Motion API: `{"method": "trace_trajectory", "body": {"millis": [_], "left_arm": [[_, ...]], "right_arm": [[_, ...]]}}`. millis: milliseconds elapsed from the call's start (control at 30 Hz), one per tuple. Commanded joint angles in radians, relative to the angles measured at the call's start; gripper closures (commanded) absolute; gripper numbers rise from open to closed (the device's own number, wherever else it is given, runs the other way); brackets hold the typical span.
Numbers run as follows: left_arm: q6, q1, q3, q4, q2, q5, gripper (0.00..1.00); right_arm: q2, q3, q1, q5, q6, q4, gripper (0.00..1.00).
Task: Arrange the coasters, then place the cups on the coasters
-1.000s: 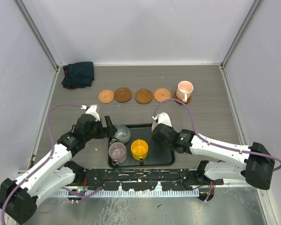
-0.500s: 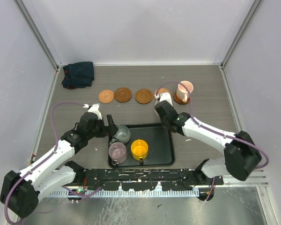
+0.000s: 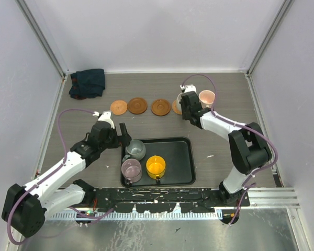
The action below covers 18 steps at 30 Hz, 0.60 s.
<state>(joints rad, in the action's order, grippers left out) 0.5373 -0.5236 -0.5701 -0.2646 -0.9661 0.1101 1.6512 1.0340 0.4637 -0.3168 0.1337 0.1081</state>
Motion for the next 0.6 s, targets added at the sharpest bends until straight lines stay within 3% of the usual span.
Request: {"method": "trace_trajectory", "body": {"millis": [0, 567], "left_arm": [[-0.005, 0.002, -0.048, 0.066, -0.004, 0.050, 0.01], [0.000, 0.010, -0.036, 0.061, -0.008, 0.053, 0.02]], "right_arm": [[0.009, 0.093, -0.027, 0.024, -0.026, -0.180, 0.99], [0.139, 0.195, -0.039, 0.052, -0.027, -0.183, 0.99]]}}
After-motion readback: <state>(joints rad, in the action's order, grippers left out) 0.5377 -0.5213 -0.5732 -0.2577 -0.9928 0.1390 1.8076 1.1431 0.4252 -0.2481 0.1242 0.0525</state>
